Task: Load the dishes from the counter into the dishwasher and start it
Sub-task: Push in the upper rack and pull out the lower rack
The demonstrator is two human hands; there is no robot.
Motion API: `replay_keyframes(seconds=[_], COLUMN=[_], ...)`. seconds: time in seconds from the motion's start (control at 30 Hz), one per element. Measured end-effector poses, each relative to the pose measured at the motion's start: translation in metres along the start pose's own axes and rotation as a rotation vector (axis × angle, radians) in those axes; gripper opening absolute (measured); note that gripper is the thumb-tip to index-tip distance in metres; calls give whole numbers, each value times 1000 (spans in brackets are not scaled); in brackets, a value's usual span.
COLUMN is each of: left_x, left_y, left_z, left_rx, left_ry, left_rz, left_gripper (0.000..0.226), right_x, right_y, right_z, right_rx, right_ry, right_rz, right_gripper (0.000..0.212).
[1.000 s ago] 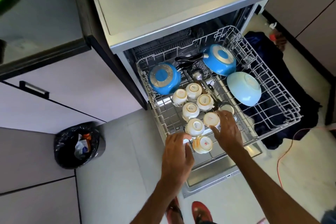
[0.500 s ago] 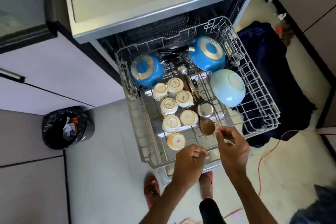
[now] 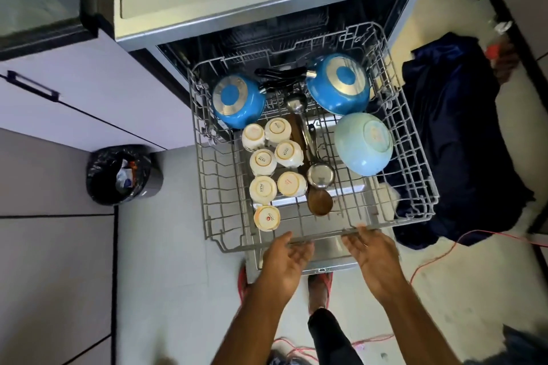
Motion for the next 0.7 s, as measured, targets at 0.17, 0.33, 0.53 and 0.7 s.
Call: replay_keyframes(seconds=[0.17,0.33,0.53,0.7], left_x=[-3,10,37,68], left_y=[-5,-12,-34,-64], left_z=[6,17,26,35], left_rx=[6,39,64,81], left_ry=[9,66,86,118], left_rz=[-60,-107,-138,-122], left_gripper=[15,15,20,22], right_x=[-3,2,28,57], right_y=[-1,16,39,62], right_z=[1,17,34,57], right_rx=[-17,-47,-48,-95], right_ry=[-68,-56,-29,-40], right_rz=[8,98,138,133], right_gripper=[18,25,17,41])
Point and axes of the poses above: each hand's wrist, its own z-axis towards the middle knuckle, its own x-axis out of the palm, y = z × x, the point moved 6 cm from there along z, towards the middle knuckle, and after that the axes turned 9 degrees about -z, right-handed, at the moved point
